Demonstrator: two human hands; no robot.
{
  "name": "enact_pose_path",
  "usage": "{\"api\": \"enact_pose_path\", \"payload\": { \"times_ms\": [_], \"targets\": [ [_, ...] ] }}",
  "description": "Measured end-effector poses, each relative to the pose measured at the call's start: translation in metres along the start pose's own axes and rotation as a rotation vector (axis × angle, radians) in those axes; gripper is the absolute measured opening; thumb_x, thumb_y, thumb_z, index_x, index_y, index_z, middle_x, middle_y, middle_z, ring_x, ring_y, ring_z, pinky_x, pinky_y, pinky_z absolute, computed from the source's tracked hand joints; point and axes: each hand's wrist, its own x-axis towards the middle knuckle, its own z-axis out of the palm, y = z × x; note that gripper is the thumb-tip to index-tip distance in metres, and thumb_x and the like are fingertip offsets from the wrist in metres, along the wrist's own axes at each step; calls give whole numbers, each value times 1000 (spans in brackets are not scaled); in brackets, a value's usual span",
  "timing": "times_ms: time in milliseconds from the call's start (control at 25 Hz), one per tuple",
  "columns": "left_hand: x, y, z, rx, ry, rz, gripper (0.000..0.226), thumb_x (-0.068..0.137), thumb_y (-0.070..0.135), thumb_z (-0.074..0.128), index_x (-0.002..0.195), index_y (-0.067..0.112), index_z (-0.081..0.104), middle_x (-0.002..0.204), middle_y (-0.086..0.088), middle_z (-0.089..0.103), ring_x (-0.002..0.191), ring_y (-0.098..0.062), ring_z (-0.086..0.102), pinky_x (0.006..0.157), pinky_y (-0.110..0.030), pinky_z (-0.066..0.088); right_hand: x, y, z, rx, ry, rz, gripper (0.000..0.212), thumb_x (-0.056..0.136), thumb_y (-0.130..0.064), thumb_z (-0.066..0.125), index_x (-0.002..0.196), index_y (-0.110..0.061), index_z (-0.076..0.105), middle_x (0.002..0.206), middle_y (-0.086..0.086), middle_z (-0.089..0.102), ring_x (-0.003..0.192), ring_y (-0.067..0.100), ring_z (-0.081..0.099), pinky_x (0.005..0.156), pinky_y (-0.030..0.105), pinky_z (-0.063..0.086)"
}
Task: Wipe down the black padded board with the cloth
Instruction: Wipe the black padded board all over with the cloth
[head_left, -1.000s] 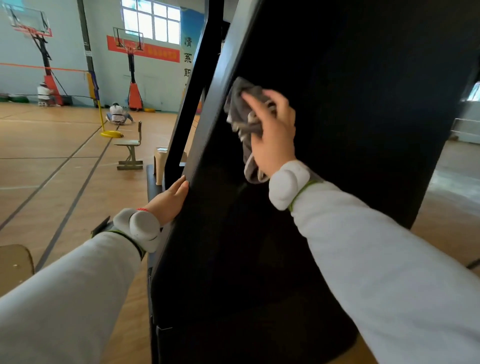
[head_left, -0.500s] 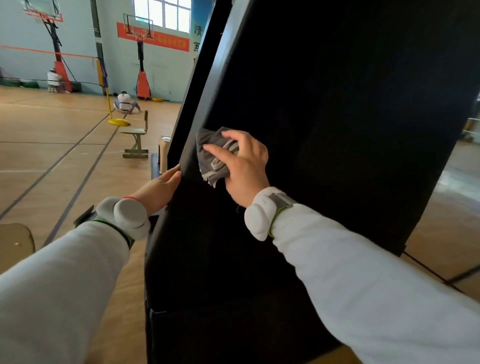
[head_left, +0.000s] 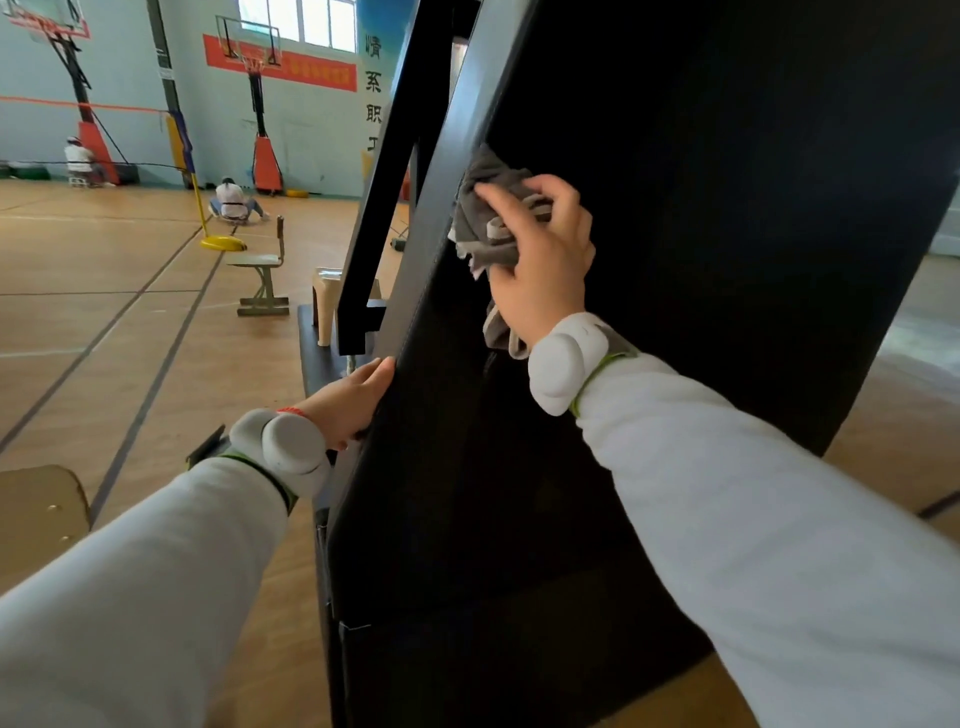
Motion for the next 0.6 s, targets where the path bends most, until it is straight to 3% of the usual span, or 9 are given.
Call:
{"api": "enact_pose_path", "payload": {
  "times_ms": [40, 160, 240, 320, 400, 480, 600],
  "targets": [
    [1, -1, -1, -1, -12, -1, 59, 95, 58, 18, 147, 32, 20, 134, -8, 42, 101, -31, 53, 75, -32, 43, -9, 0, 4, -16, -11, -28, 57, 70, -8, 67, 121, -33, 59, 131, 6, 41, 118, 29, 37, 99, 53, 33],
    [0, -3, -1, -20, 39, 36, 57, 97, 52, 25, 148, 27, 22, 145, -12, 37, 120, -38, 47, 90, -42, 45, -40, 2, 13, -14, -77, -71, 56, 69, -9, 68, 120, -31, 60, 130, 7, 42, 118, 29, 36, 100, 53, 30],
    [-4, -6, 0, 45, 57, 68, 52, 99, 46, 26, 148, 27, 21, 148, -8, 34, 125, -32, 45, 81, -31, 45, -59, 2, 20, -7, -136, -73, 57, 69, -8, 69, 120, -31, 60, 130, 8, 42, 119, 29, 35, 101, 53, 29],
    [-6, -6, 0, 83, 45, 87, 50, 101, 41, 25, 148, 30, 18, 146, -5, 36, 115, -25, 51, 71, -25, 41, -79, 1, 23, -26, -239, -91, 55, 69, -8, 70, 119, -31, 61, 129, 9, 43, 117, 31, 36, 99, 55, 31],
    [-8, -6, -2, 41, 33, 86, 51, 100, 43, 26, 148, 30, 18, 145, -6, 38, 115, -26, 51, 80, -28, 40, -82, 3, 14, -19, -314, -130, 52, 70, -9, 72, 117, -28, 63, 127, 11, 44, 113, 33, 40, 95, 55, 36],
    [-7, -5, -2, 26, 10, 84, 53, 100, 44, 25, 149, 26, 18, 148, -7, 34, 127, -30, 42, 98, -34, 35, -65, 4, 0, 2, -275, -109, 53, 70, -7, 72, 118, -27, 62, 128, 13, 41, 113, 34, 41, 96, 52, 38],
    [-6, -8, 2, -20, -26, 51, 57, 99, 48, 21, 148, 19, 19, 148, -11, 31, 135, -31, 32, 112, -41, 25, -25, 3, -7, 69, -46, 54, 60, 72, -4, 64, 126, -30, 55, 133, 11, 34, 119, 28, 37, 102, 49, 35]
  ]
}}
